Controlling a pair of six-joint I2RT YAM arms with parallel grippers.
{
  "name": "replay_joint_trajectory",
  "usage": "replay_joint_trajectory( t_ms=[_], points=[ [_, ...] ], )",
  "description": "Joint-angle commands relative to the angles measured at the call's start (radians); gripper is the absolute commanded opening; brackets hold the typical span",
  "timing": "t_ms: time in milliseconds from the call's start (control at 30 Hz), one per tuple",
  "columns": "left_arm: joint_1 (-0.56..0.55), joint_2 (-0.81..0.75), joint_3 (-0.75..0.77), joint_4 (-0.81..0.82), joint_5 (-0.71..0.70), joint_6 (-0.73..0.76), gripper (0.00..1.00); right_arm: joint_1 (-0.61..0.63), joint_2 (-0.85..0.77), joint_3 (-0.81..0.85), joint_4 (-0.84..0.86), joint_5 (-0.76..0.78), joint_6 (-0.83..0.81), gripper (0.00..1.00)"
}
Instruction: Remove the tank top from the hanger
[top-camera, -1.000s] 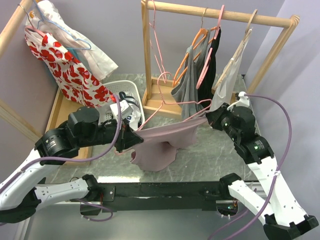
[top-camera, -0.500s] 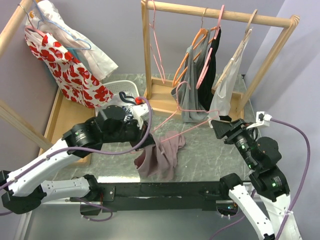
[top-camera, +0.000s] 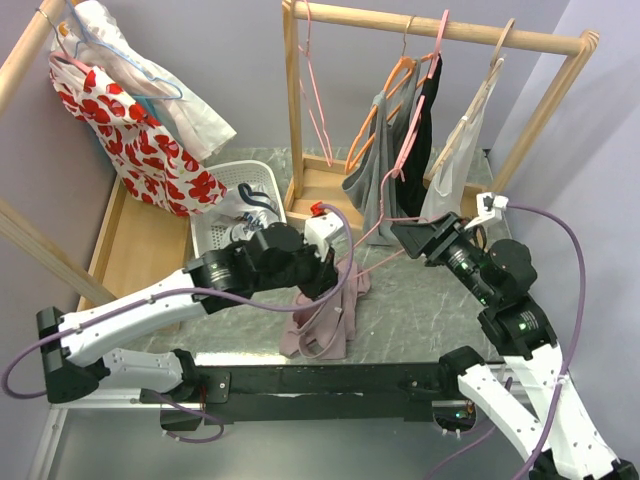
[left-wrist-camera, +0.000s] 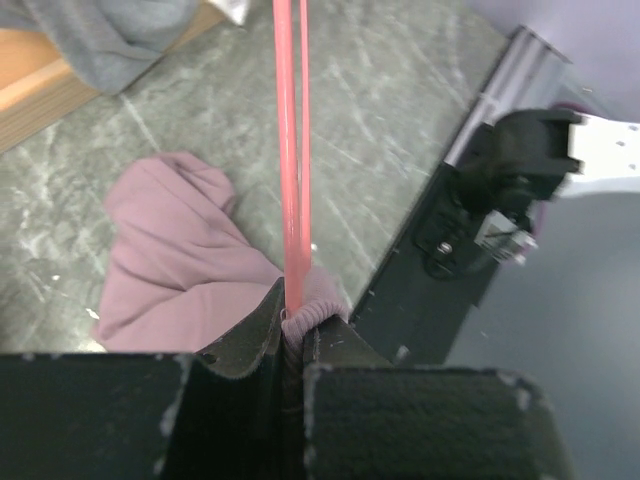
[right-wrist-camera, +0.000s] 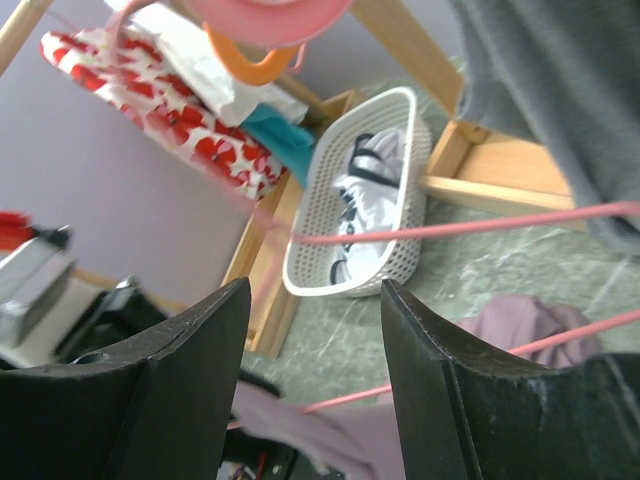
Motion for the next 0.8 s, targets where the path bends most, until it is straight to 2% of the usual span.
replay_joint_trajectory(
  t_ms=[0,267,533,633,667,700,767],
  points=[
    [-0.014,0.032,0.048,0.141,-0.098,-0.005,0.01,0.037,0.04,0.021,0.092,-0.042,0.013,0.63],
    [-0.027,0.113,0.119,0.155,-0.048,0.024,0.01,0.077,0.049,-0.026,0.101,-0.009,0.032,0.63],
    [-0.051,0.112,0.144,0.077,0.007,0.064,0.01,0.077,0.087,-0.014,0.112,0.036,0.015,0.61],
    [-0.055,0.092,0.119,0.065,0.02,0.064,0.01,0.078,0.116,-0.009,0.139,0.034,0.033,0.49],
    [-0.055,0.083,0.114,0.06,0.021,0.062,0.01,0.078,0.118,-0.014,0.159,0.028,0.048,0.39],
    [-0.055,0.083,0.108,0.056,0.023,0.062,0.01,0.078,0.118,-0.016,0.167,0.027,0.061,0.34],
    [-0.055,0.077,0.097,0.05,0.017,0.061,0.01,0.077,0.106,-0.04,0.208,0.016,0.104,0.29]
  ],
)
